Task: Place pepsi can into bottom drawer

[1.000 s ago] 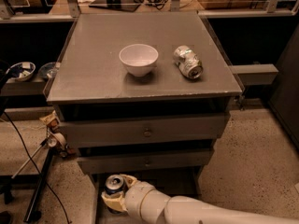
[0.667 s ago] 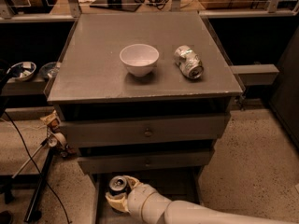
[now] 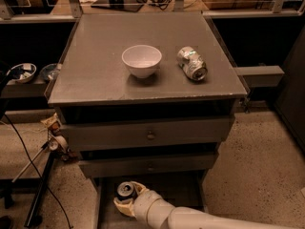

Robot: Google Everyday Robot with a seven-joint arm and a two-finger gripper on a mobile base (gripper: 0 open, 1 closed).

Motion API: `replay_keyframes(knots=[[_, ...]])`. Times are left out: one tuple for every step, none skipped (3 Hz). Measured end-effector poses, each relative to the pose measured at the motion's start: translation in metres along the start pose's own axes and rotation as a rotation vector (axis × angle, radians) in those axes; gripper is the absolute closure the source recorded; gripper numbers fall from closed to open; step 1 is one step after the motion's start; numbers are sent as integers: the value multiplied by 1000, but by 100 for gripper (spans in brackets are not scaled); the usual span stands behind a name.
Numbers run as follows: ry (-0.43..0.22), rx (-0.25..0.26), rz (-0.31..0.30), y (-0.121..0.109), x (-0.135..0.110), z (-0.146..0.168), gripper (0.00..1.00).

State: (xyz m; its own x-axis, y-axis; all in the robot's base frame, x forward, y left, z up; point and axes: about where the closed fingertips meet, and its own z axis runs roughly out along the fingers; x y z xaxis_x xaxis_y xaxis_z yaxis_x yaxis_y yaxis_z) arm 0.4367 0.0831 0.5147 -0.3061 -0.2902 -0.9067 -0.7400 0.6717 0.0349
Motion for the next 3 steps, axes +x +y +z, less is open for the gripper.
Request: replay_keyframes(knots=[[-6,7,12,2,10,10,100],[-58,31,57,-1,31,44,100],[-50,27,59,1,40,47,100]])
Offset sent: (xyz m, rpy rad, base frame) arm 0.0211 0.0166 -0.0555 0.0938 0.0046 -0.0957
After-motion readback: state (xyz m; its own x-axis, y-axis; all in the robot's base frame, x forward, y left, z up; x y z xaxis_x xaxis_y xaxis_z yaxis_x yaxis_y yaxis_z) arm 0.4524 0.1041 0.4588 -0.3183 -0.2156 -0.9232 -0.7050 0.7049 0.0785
